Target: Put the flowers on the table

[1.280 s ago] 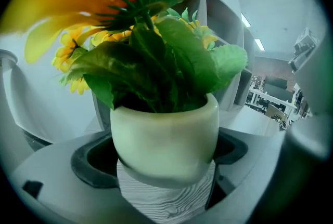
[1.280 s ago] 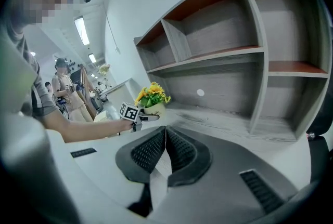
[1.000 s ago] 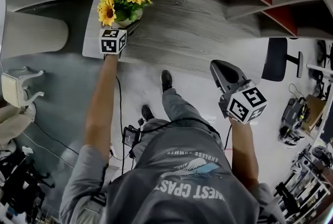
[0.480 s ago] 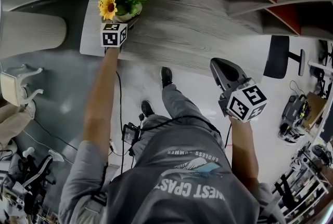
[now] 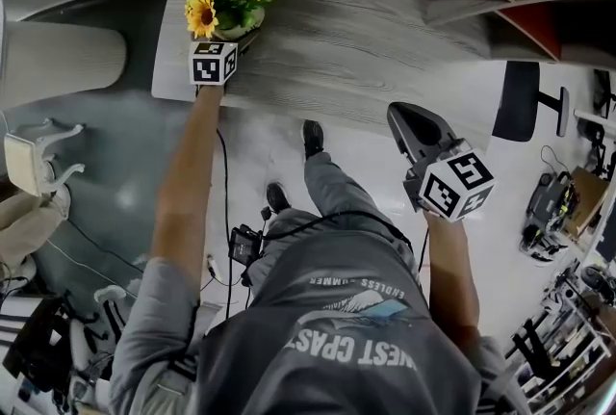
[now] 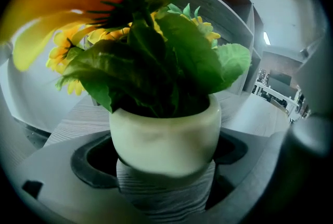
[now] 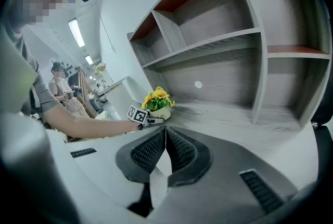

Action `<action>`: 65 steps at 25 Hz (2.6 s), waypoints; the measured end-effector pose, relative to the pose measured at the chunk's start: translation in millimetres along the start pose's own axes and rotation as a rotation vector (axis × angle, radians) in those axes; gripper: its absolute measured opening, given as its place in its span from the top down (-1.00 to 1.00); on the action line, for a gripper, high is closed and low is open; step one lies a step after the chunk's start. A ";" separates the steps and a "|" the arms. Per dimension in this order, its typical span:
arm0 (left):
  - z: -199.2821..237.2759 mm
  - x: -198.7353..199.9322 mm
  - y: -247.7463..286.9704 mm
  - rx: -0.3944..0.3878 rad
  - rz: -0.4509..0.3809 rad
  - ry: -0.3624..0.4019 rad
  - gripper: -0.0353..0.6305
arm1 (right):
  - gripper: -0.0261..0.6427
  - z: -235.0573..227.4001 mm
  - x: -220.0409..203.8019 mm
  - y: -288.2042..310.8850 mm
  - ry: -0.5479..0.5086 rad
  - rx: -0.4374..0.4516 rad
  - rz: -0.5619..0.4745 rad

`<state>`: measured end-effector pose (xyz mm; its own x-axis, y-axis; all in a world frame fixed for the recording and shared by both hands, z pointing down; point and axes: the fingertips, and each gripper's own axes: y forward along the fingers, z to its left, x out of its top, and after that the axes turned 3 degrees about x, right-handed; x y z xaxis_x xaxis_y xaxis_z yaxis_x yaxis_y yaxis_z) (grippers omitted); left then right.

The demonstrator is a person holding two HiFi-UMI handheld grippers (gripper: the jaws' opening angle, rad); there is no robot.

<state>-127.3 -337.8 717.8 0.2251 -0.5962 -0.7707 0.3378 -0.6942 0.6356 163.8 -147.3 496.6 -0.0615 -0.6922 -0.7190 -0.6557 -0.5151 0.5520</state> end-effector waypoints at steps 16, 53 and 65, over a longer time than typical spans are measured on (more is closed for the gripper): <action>-22.7 -21.9 -8.2 -0.121 0.125 0.067 -0.77 | 0.84 17.5 -1.2 1.6 -0.009 0.022 -0.019; -37.6 86.4 -426.8 -0.038 -0.362 0.154 0.84 | 0.84 189.3 103.7 -62.6 -0.431 0.205 -0.292; -85.7 102.0 -515.0 -0.095 -0.502 0.248 0.84 | 0.84 233.5 100.5 -89.1 -0.495 0.200 -0.364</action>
<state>-199.9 -6.5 308.0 0.2195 -0.0819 -0.9722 0.5366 -0.8221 0.1904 40.3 -53.0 276.5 -0.1171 -0.1514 -0.9815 -0.8248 -0.5357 0.1810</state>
